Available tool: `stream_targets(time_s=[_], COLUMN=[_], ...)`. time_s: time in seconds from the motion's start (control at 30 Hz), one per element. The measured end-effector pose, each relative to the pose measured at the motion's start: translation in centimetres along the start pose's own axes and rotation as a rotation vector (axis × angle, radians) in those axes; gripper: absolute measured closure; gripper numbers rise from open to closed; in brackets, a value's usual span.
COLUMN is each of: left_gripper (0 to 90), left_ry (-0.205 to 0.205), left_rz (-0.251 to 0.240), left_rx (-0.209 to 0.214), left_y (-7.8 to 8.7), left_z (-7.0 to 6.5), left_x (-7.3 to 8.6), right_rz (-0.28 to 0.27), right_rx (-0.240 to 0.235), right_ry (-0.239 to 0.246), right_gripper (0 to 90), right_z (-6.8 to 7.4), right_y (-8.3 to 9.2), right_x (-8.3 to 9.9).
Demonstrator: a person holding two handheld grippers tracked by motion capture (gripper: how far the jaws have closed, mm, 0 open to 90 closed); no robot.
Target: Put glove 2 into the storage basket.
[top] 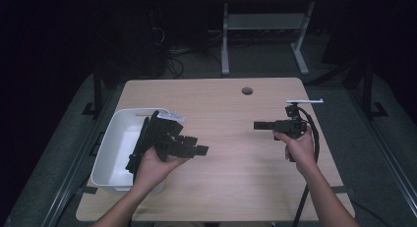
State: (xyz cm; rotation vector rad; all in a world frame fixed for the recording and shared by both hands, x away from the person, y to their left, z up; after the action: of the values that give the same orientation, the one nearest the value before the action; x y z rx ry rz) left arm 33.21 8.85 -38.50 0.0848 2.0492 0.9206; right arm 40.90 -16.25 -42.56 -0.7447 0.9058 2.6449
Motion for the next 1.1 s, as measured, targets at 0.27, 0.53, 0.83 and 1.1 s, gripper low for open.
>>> stream_targets(time_s=[0.27,0.53,0.83,1.1], left_gripper=[37.2,36.4,36.0,35.6], left_ry=[-0.010,-0.020,-0.027,-0.033], left_rz=[0.004,0.015,0.024,0.033], left_rx=[0.010,0.027,0.043,0.046], left_y=[-0.8,-1.8,-3.1,-4.0], left_z=[-0.7,-1.3,-1.9,-2.3], left_x=[-0.1,0.0,0.0,-0.1], right_rz=[-0.003,-0.004,-0.017,-0.019], right_rx=[0.002,0.003,-0.001,0.011], right_ry=[-0.013,-0.024,-0.047,-0.057], right_gripper=[46.4,46.2,45.7,45.6], right_z=[-0.5,-1.3,-2.4,-3.1], right_y=[0.6,1.2,2.1,3.0], right_x=[0.4,1.1,1.8,2.5])
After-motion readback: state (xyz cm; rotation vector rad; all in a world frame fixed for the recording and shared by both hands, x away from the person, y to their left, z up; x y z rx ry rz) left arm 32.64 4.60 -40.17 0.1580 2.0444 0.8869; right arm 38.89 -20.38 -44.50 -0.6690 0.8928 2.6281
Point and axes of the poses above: each handheld gripper's, and its own axes: y roughly backward along the jaws, x roughly out of its underside, z roughly to its left, the point moved 8 cm from there along -y, roughly forward along the jaws, and after that the axes turned 1 degree about -y, right-handed, at the moved point
